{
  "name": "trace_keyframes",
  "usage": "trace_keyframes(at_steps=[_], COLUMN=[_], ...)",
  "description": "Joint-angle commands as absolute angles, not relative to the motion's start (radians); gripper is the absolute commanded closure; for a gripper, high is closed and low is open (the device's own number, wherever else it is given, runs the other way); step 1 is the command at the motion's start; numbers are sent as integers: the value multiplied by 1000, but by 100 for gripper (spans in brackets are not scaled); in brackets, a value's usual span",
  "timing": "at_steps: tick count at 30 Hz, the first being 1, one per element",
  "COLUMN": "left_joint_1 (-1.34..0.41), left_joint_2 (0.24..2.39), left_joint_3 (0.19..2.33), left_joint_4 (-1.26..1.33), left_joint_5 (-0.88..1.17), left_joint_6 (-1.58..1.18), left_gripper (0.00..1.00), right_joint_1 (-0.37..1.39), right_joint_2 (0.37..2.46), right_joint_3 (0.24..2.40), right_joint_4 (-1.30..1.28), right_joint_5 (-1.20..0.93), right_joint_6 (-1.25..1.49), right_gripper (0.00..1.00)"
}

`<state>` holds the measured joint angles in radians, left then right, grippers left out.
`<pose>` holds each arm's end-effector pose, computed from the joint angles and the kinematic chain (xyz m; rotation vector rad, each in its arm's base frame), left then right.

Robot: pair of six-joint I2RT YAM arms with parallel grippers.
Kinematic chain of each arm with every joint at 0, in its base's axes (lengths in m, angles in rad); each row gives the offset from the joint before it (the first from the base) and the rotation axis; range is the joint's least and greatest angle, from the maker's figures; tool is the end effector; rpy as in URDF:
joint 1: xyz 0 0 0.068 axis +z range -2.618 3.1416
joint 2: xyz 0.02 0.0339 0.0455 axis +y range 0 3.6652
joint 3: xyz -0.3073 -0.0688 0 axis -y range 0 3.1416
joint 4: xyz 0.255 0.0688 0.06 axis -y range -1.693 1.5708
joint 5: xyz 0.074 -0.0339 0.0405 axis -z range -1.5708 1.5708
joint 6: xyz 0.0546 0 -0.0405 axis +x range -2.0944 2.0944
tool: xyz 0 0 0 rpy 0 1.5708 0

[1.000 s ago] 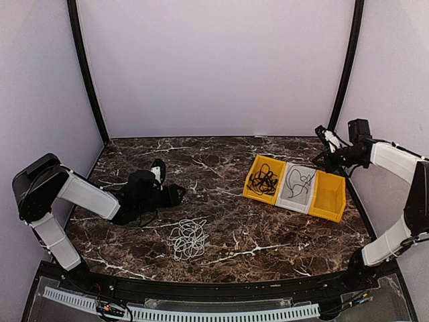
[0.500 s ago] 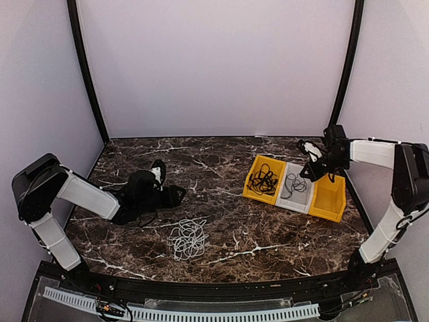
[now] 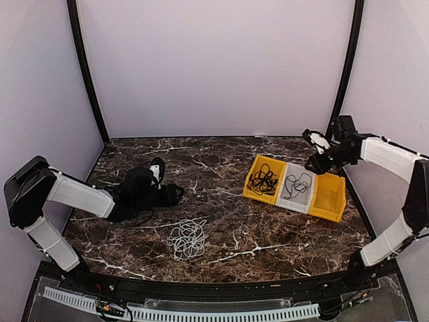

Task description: Untangle the cables

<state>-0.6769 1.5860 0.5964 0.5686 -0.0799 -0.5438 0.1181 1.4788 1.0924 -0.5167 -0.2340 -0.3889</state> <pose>0.2616 -0.2046 0.1881 0.0838 2.0591 -0.6975 0.3255 0.0514 0.2792 -0.7098 2.3423 0.1703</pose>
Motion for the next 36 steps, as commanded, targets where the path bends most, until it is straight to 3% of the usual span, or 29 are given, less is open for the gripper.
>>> trace_keyframes(at_steps=[1, 11, 23, 30, 36], left_joint_1=[-675, -675, -675, -675, -675], left_joint_2=[1518, 1413, 1290, 1249, 1232], left_joint_3=[648, 638, 523, 453, 408], left_joint_4=[471, 320, 231, 209, 198], left_joint_5=[-80, -43, 52, 30, 42], left_joint_6=[-497, -486, -525, -592, -650], left_gripper=[39, 38, 38, 38, 40], right_joint_1=[124, 319, 721, 831, 904], right_joint_2=[1362, 1344, 1806, 2060, 2182], right_joint_3=[1088, 1114, 1453, 1668, 1772], right_joint_4=[-534, -557, -644, -713, -763], right_joint_5=[-196, -484, -553, -734, -740], right_joint_6=[-408, -535, -522, -444, -424], right_gripper=[60, 59, 64, 60, 60])
